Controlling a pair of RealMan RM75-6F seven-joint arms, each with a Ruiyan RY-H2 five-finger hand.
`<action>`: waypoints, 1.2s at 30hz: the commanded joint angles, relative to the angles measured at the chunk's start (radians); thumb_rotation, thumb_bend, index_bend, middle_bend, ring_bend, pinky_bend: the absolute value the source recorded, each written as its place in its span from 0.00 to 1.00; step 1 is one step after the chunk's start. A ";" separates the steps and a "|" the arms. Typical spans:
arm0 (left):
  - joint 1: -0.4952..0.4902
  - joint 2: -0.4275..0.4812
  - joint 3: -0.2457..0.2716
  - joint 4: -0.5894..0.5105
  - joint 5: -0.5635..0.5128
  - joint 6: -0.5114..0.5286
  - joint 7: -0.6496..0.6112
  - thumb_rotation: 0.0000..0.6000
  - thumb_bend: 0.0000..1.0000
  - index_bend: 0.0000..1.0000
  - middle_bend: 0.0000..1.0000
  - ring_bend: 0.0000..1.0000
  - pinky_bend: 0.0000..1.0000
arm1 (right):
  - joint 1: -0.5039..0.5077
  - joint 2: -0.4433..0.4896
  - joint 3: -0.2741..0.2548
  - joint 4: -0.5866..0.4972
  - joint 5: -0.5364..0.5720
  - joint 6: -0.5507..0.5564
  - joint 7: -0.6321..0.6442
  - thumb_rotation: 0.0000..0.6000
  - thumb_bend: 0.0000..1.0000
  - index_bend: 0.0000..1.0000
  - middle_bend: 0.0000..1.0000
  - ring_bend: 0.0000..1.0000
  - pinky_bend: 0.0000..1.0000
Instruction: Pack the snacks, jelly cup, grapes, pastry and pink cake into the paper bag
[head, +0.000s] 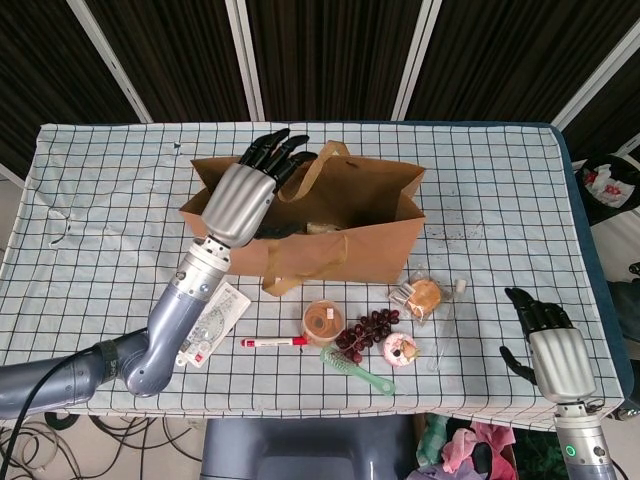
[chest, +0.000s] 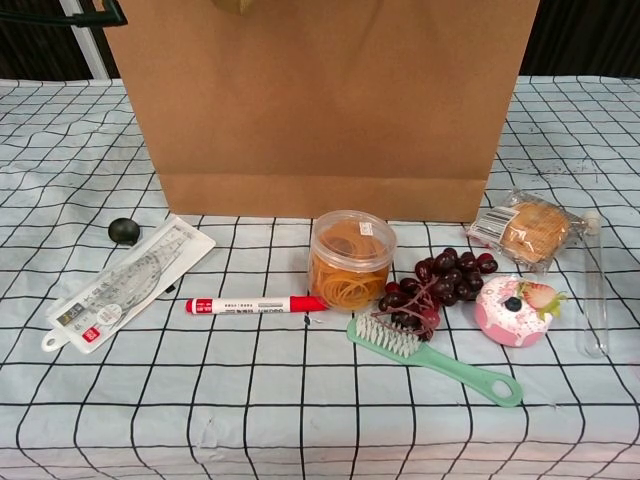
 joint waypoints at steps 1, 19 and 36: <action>0.043 0.038 0.004 -0.059 0.061 0.076 -0.007 1.00 0.02 0.19 0.11 0.00 0.10 | 0.000 0.000 -0.001 0.000 -0.003 0.000 0.002 1.00 0.17 0.12 0.15 0.25 0.24; 0.506 0.220 0.543 0.056 0.744 0.424 -0.396 1.00 0.05 0.22 0.18 0.03 0.16 | -0.004 -0.003 0.009 -0.002 0.005 0.009 -0.028 1.00 0.17 0.12 0.15 0.25 0.24; 0.409 -0.102 0.581 0.331 0.734 0.114 -0.521 1.00 0.03 0.13 0.10 0.01 0.17 | -0.007 -0.001 0.016 0.004 0.012 0.013 -0.024 1.00 0.18 0.12 0.15 0.25 0.24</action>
